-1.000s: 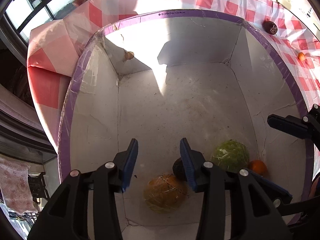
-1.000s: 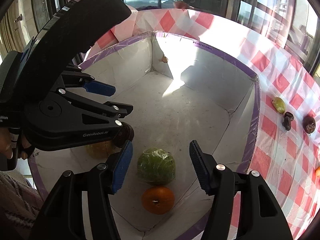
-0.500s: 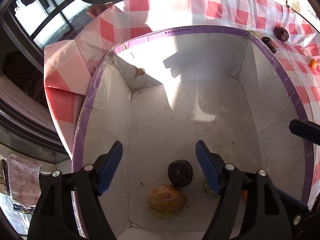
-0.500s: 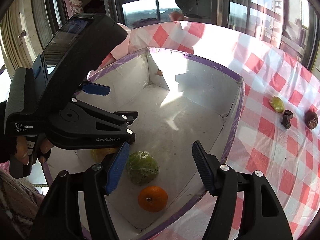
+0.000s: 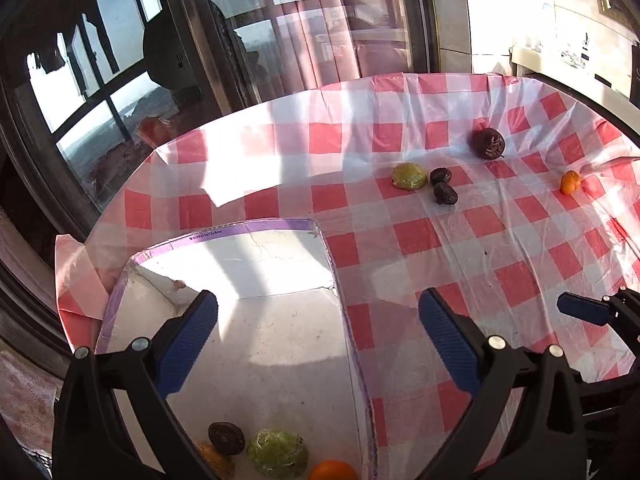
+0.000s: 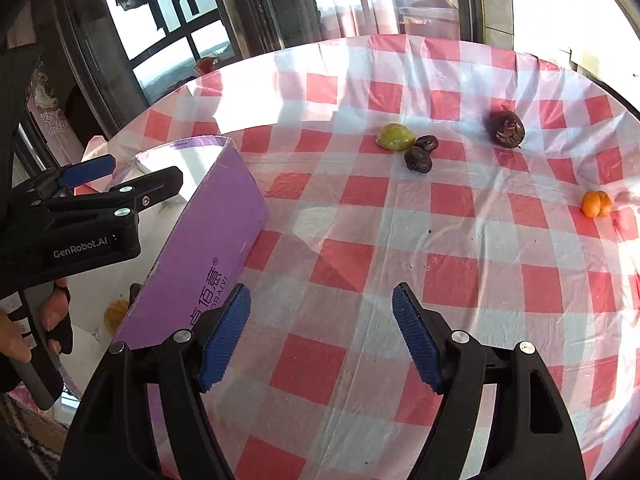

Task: Organize fruits
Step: 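Move both grippers back over the tablecloth toward the fruits, then grasp another dark date with the left gripper while the right grasps an orange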

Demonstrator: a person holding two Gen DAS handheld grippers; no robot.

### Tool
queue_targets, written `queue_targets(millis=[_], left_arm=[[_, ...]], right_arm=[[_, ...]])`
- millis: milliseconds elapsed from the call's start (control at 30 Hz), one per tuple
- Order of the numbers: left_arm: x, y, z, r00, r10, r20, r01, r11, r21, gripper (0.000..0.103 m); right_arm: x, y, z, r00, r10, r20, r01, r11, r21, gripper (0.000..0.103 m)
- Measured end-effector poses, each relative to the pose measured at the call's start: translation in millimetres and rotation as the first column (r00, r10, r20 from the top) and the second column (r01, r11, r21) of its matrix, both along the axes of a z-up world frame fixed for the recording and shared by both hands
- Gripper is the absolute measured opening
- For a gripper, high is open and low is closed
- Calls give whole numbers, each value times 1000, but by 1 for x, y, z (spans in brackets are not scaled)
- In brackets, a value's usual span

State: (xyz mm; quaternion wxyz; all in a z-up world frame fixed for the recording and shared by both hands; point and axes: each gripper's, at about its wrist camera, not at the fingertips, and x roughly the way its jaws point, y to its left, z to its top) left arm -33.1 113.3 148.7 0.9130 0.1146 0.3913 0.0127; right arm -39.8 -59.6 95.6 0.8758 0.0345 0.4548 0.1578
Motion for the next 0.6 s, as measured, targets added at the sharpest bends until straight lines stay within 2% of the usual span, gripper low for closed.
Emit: queue_targets(millis=[100,267,467,600], left_arm=[[5,-41,-20,993,-88,-81,88,996,-5,101],[10,-97,-63,958,-165,-235,167,986,-12,101],[12,-136,-106,912,-166,-375,179,984,2,101],[10,-146,-129,889,-119,-443,137,991,7,100]], right_arm=[[4,-42,-19,994,-89,-66,86,995,-40,72],[10,-114,-48,958,-239,-156,229,970,-78,72],[27,-186,-74,904,-366,-220,352,931,-99,72],[54,-212,-83,905,-374,-200,357,926,-121,72]])
